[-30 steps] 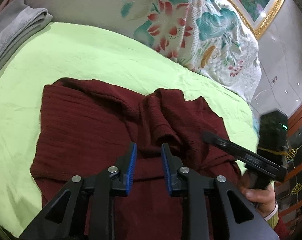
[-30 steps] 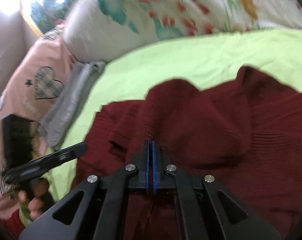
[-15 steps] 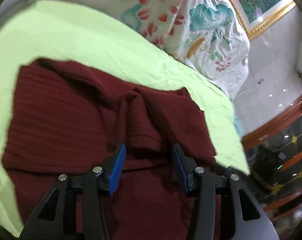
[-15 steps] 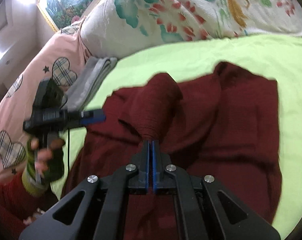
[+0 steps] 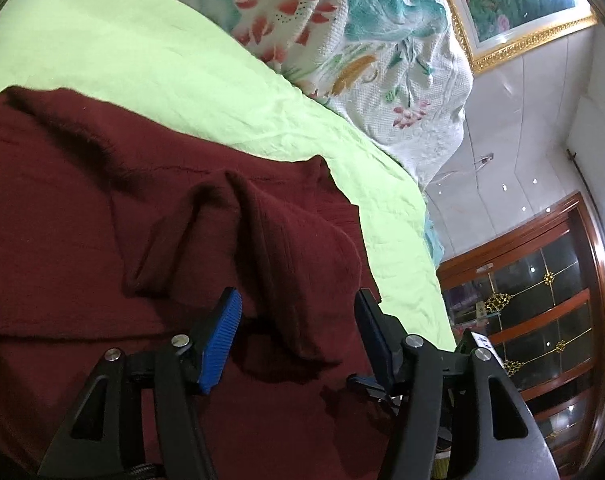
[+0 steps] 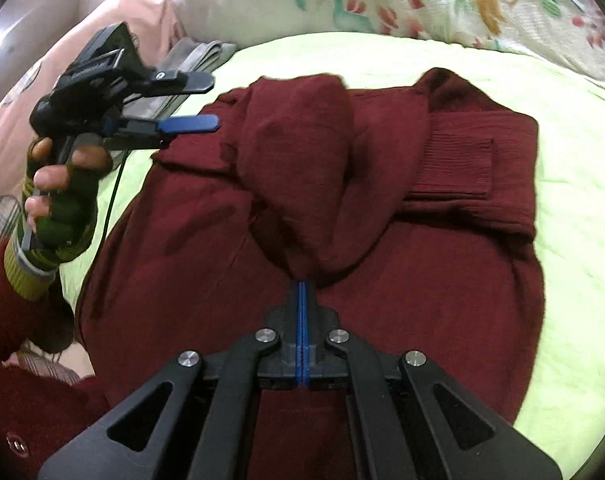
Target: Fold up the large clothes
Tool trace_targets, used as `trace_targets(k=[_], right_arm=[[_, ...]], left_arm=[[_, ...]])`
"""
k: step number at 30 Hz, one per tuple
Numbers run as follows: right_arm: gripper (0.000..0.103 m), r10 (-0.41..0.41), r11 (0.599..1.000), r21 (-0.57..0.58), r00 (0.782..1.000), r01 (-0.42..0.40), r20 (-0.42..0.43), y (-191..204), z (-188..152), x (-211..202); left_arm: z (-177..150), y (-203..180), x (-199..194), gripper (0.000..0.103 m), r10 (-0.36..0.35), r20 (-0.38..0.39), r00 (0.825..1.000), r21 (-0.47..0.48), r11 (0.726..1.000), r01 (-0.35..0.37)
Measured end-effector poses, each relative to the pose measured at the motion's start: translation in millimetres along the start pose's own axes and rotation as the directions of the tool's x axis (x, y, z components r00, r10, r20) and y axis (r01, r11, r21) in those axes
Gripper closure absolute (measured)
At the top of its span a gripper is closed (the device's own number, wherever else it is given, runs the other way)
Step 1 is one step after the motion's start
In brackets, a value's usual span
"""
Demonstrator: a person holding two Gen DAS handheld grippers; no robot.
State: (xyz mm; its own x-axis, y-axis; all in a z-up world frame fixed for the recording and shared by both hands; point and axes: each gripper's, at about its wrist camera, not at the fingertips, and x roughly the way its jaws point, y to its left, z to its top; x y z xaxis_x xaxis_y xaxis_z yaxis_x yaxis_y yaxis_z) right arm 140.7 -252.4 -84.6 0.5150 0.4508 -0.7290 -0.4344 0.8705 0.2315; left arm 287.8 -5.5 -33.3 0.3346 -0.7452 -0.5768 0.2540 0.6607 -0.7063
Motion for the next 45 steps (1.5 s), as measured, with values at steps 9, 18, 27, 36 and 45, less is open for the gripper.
trace_targets(k=[9,18,27,36,45], right_arm=[[0.063,0.005,0.968,0.246,0.986,-0.046,0.165,-25,44,-5],[0.06,-0.038,0.894,0.446,0.986,-0.04,0.164,-61,25,-7],[0.057,0.001,0.872,0.485,0.99,-0.07,0.141,-62,20,11],[0.053,0.045,0.852,0.513,0.991,-0.105,0.127,-70,22,21],[0.077,0.079,0.874,0.475,0.994,-0.106,0.076,-53,29,47]], left_arm=[[28,10,42,0.041,0.02,-0.079,0.997,-0.109,0.994,-0.029],[-26,-18,12,0.101,-0.001,0.008,1.0,0.063,0.998,0.001],[-80,38,-3,0.062,0.099,-0.078,0.992,-0.006,0.995,-0.1],[-80,70,-49,0.042,-0.009,0.013,1.0,-0.126,0.992,0.01],[-52,87,-17,0.047,-0.067,-0.006,0.998,-0.226,0.972,0.064]])
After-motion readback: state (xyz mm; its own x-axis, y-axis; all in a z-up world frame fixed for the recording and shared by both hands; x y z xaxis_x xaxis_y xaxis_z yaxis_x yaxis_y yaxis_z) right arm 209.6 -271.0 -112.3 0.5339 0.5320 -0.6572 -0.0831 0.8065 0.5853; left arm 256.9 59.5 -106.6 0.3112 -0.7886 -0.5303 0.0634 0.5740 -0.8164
